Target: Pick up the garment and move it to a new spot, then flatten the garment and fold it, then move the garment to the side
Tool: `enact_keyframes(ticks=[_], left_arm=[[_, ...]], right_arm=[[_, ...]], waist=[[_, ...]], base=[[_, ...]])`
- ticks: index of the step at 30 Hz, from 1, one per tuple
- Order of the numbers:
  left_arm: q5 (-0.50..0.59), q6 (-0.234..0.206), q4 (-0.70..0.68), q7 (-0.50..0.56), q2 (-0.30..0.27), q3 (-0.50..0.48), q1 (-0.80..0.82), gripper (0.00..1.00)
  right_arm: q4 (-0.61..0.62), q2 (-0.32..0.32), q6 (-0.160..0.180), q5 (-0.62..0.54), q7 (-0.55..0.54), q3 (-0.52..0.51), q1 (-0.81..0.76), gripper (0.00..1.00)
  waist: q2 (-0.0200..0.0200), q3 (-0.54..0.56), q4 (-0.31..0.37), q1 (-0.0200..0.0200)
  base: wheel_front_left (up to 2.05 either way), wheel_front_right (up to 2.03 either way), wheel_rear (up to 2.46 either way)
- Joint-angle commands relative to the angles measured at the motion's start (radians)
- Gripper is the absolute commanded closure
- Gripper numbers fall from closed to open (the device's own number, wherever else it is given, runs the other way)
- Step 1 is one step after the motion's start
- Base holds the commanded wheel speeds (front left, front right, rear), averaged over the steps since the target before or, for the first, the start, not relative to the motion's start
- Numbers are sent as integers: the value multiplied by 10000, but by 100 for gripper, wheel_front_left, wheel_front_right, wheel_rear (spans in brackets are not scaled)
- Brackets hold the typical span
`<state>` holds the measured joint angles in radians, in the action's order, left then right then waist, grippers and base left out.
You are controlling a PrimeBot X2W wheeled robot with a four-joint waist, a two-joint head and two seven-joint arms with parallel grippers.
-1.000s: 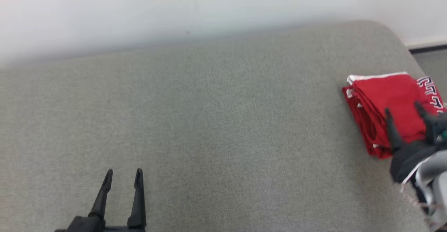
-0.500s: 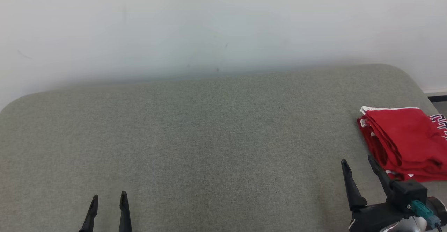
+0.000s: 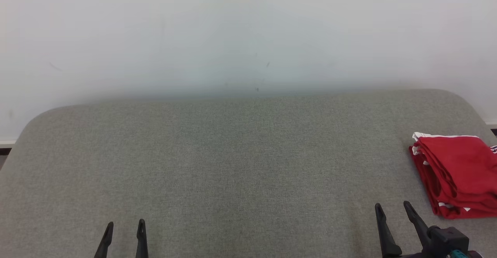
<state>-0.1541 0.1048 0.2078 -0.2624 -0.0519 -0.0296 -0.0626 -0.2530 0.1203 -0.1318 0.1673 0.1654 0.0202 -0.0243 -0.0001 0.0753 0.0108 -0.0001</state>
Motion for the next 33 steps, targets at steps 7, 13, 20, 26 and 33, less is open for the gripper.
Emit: enact_keyframes(ticks=[7,13,20,26,33], left_arm=[[-19,78,260,-29,5,-81,-148,0],[-51,100,339,-29,12,-151,-68,0],[-155,111,391,-29,16,-137,29,0],[-196,103,469,-29,16,-130,124,0],[-191,25,444,-29,17,-103,140,0]], right_arm=[[42,-121,25,-61,44,88,-178,0],[187,-128,25,-68,-2,172,-180,0],[266,-151,25,-16,-26,176,-223,0],[376,-186,25,-130,35,198,-214,0],[408,-159,25,-18,-15,196,-201,0]], waist=[[1,29,-13,1],[1,1,14,1],[1,-58,27,1],[1,-113,22,1],[1,-179,24,1]], base=[[0,0,0],[0,0,0],[0,0,0],[0,0,0],[0,0,0]])
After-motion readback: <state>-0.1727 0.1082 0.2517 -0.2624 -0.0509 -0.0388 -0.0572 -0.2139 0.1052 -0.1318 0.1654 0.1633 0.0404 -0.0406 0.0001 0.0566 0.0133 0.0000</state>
